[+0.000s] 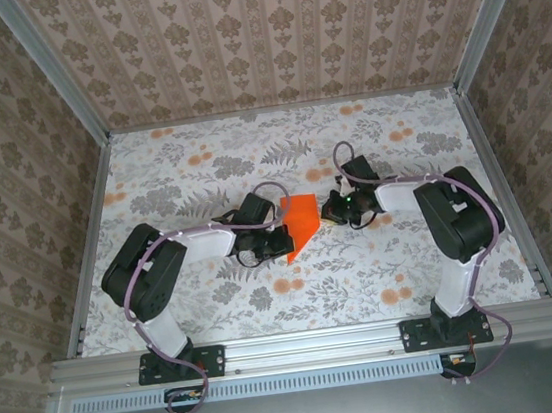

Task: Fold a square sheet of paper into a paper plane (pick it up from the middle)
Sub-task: Third fold the triangle at the center of the table.

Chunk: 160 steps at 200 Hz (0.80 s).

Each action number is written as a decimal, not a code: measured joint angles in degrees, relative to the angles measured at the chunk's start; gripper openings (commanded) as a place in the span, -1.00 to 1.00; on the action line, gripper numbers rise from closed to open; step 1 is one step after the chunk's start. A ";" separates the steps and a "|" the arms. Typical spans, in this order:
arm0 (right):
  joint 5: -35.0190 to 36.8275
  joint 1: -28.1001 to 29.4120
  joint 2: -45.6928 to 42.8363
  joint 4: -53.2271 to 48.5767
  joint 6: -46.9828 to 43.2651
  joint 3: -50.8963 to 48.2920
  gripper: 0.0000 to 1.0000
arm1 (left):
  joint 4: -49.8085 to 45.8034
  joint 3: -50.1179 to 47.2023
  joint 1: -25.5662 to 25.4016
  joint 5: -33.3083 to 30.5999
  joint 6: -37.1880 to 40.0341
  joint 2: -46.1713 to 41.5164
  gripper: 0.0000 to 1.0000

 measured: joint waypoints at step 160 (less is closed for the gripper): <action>-3.91 9.07 1.86 6.01 3.67 -1.36 -1.00 | -4.39 2.78 0.09 2.38 3.89 -0.13 -0.92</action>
